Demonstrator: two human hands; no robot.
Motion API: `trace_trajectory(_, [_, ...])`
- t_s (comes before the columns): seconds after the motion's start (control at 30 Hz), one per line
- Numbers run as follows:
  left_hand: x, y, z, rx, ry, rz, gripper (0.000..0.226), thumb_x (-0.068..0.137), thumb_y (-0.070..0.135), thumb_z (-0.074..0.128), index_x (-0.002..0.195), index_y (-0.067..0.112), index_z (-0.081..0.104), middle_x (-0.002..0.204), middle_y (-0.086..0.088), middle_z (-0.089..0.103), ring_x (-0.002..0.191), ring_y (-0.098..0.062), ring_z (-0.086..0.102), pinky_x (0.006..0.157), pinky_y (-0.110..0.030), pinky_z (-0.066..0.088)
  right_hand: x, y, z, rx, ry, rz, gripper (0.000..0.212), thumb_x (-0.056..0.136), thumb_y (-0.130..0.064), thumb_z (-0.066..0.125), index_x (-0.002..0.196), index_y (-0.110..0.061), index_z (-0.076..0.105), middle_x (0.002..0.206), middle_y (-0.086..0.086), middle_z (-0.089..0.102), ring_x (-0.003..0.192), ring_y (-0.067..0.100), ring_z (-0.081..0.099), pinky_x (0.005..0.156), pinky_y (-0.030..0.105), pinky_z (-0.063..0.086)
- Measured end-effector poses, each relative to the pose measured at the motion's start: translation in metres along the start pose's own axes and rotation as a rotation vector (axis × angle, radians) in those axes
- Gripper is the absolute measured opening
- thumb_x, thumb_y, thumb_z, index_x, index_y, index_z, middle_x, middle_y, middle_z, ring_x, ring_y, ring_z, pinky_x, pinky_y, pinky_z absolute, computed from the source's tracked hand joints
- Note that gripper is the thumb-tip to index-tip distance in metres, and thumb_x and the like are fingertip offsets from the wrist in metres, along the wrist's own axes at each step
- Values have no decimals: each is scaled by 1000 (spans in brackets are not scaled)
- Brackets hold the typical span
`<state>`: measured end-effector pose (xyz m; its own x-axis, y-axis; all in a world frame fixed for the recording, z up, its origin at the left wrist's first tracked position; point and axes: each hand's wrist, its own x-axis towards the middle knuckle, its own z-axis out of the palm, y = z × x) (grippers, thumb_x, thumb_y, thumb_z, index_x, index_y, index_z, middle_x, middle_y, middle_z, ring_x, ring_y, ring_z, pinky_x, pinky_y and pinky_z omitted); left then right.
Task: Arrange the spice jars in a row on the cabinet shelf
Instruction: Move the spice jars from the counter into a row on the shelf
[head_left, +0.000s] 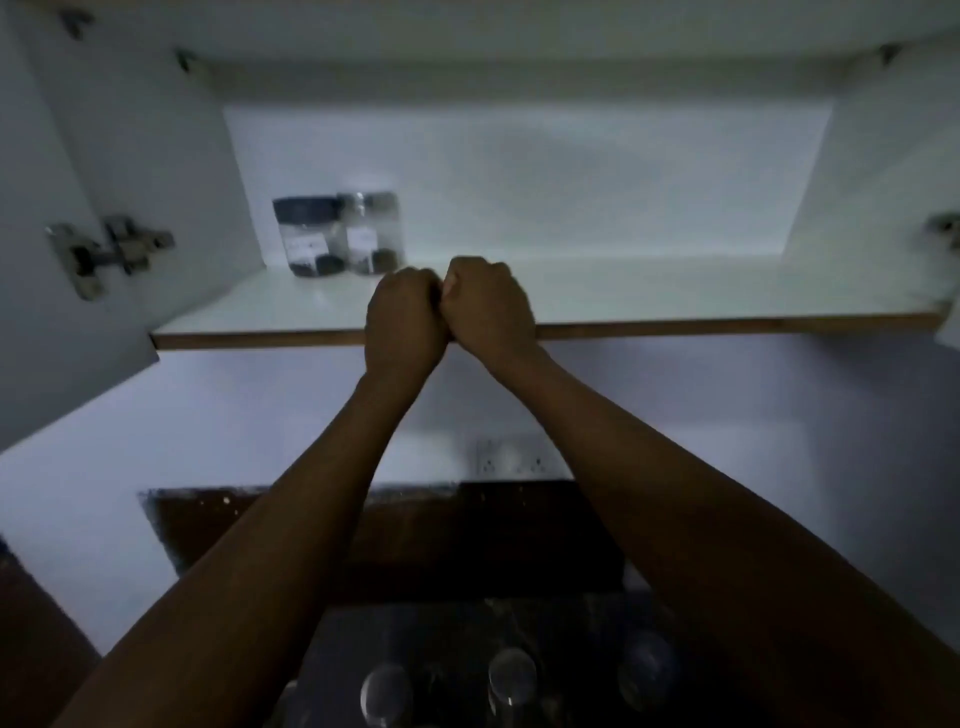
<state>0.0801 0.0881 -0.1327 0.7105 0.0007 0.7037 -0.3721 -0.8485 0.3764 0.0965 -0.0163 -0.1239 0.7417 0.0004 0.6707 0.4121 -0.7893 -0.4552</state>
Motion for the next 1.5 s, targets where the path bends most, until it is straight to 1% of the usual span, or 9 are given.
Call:
trace_trajectory(0.07, [-41,19,18,-235,146,144,17,86,-7,53,73,4,57,77,-13,60,79,-30,57,70,-42,42,-42,21,-15,194,160,-154,18,85,-11,43,72,-9,56,64,6,60,58,24,57,53,37,42])
trace_trajectory(0.17, [-111,30,62,-430,200,227,26,95,-9,53,117,-5,67,132,-13,62,127,-28,56,112,-37,44,-110,67,-14,328,214,-130,20,85,3,45,70,-5,57,62,7,59,54,22,55,53,36,43])
trace_trajectory(0.3, [-223,15,131,-440,-255,88,45,95,-5,60,140,-7,56,151,-25,50,145,-38,45,124,-46,33,-222,141,17,193,-4,133,19,85,6,51,74,-3,64,70,12,67,64,21,61,66,27,47])
trace_trajectory(0.47, [-349,-7,171,-404,-816,-42,56,85,1,72,137,-10,56,142,-29,56,135,-44,53,118,-54,39,-361,198,44,83,-584,527,24,91,-4,60,112,1,70,114,23,71,108,33,67,96,40,50])
trace_trajectory(0.53, [-386,-12,178,-357,-997,-65,54,87,6,72,137,-6,56,142,-24,57,134,-38,55,117,-51,40,-405,202,46,78,-760,577,22,88,0,61,108,4,71,112,24,72,108,37,68,96,42,50])
trace_trajectory(0.8, [-469,-20,184,-111,-1417,-29,54,100,38,40,137,7,64,147,-13,58,142,-28,50,121,-31,30,-493,196,52,30,-1109,780,30,93,-12,62,121,-6,70,123,18,71,116,34,67,102,44,53])
trace_trajectory(1.17, [-505,-26,180,-82,-1352,-398,46,95,23,69,136,3,63,139,-20,64,129,-33,61,106,-36,49,-534,189,58,145,-1096,1074,40,93,-29,68,129,-13,66,121,14,69,99,33,73,83,49,65])
trace_trajectory(1.4, [-493,-26,175,-211,-1227,-551,33,94,16,69,125,4,73,126,-16,74,120,-29,70,96,-31,51,-538,185,55,141,-1053,993,63,91,-13,69,149,-7,44,144,17,56,134,34,54,111,38,45])
trace_trajectory(1.5, [-462,-23,172,-315,-1116,-563,29,94,7,60,119,7,76,120,-13,77,114,-26,72,103,-35,55,-507,186,46,157,-965,908,87,78,-31,86,151,-13,43,147,12,55,137,30,54,114,42,45])
